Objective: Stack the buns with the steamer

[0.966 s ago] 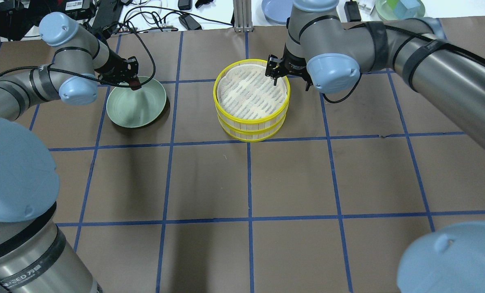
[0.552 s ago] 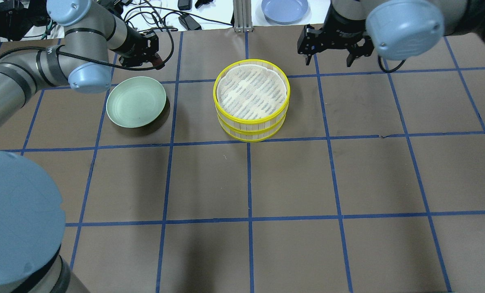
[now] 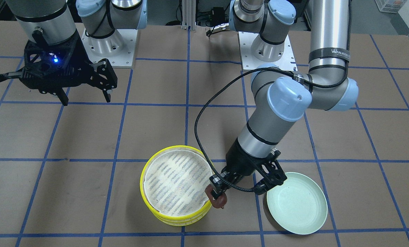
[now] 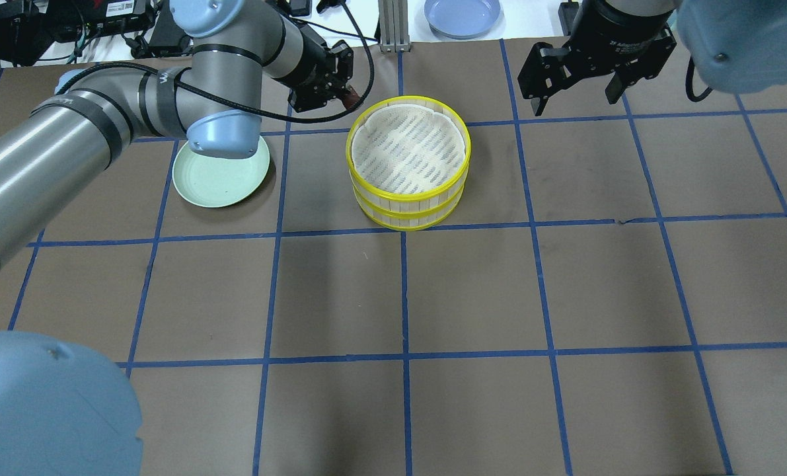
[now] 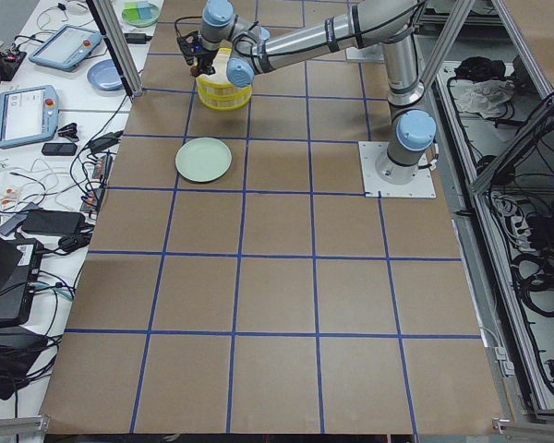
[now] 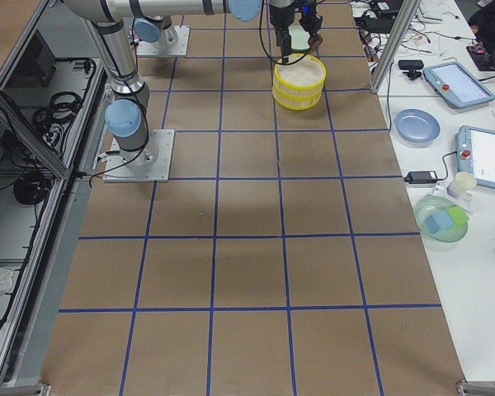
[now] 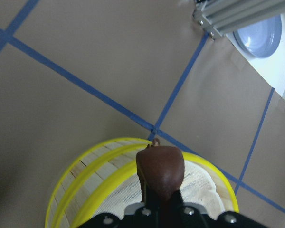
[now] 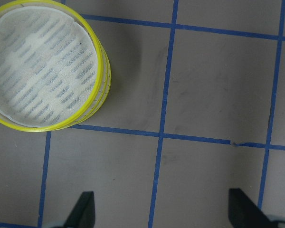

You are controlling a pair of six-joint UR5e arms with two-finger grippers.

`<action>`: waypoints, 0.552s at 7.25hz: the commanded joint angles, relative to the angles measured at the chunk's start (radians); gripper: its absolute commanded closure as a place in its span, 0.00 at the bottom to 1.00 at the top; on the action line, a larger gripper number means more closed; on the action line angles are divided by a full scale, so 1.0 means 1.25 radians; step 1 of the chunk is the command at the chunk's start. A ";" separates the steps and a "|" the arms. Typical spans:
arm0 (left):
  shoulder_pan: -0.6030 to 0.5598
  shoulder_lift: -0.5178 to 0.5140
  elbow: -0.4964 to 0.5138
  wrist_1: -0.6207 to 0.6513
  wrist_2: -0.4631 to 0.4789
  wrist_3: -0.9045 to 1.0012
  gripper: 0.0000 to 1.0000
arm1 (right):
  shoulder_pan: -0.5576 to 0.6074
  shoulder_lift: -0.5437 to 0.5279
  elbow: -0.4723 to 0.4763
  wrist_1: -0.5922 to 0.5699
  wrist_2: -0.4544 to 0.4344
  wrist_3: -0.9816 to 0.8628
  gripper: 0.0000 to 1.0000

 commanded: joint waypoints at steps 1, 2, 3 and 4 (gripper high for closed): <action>-0.040 -0.013 -0.015 -0.001 -0.008 -0.012 0.66 | 0.000 -0.003 0.001 0.027 -0.001 0.006 0.00; -0.041 -0.012 -0.022 0.007 -0.009 -0.020 0.01 | 0.000 -0.008 0.001 0.046 -0.004 0.007 0.00; -0.041 -0.012 -0.023 -0.001 -0.010 -0.022 0.00 | 0.000 -0.020 0.001 0.054 -0.004 0.007 0.00; -0.040 -0.012 -0.023 -0.006 -0.010 -0.019 0.00 | 0.000 -0.023 0.001 0.062 -0.003 0.007 0.00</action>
